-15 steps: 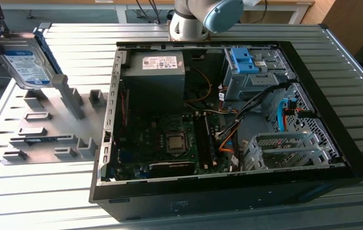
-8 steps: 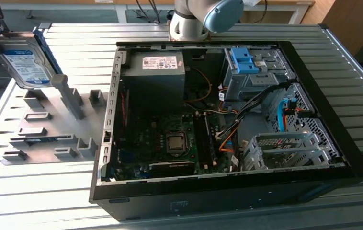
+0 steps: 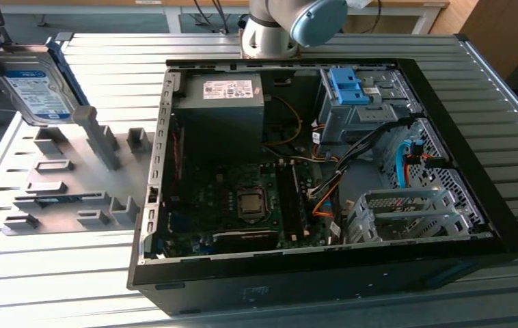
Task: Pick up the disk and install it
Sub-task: 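Pick up the disk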
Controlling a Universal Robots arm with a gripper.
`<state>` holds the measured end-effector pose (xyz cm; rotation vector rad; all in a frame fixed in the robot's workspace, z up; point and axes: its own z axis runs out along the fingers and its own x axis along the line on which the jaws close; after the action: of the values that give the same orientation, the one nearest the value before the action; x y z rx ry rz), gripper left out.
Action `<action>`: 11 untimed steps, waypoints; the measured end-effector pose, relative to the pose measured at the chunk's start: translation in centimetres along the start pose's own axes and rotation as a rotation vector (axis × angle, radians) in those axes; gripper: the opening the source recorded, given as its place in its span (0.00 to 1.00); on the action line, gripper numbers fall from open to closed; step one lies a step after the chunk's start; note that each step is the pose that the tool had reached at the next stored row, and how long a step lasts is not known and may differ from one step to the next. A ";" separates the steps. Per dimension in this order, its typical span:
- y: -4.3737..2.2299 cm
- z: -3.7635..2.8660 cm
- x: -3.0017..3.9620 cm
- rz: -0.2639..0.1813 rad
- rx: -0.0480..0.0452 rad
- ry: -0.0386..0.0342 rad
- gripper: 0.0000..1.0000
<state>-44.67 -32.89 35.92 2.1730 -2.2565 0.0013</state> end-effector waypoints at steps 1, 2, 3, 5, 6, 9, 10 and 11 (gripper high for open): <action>0.00 -0.04 0.00 0.000 0.0001 0.0000 0.36; 0.00 -0.06 0.00 0.000 0.0001 -0.0001 0.36; 0.00 -0.08 0.00 0.000 0.0003 -0.0001 0.36; 0.00 -0.14 0.00 0.000 0.0001 0.0000 0.36; 0.00 -0.17 0.00 0.000 0.0001 0.0000 0.36; 0.00 -0.30 0.00 0.000 0.0001 0.0000 0.36; 0.00 -0.34 0.00 0.000 0.0000 0.0000 0.36; 0.00 -0.39 0.00 0.000 0.0001 0.0000 0.36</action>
<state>-44.67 -32.89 36.32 2.1731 -2.2566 0.0014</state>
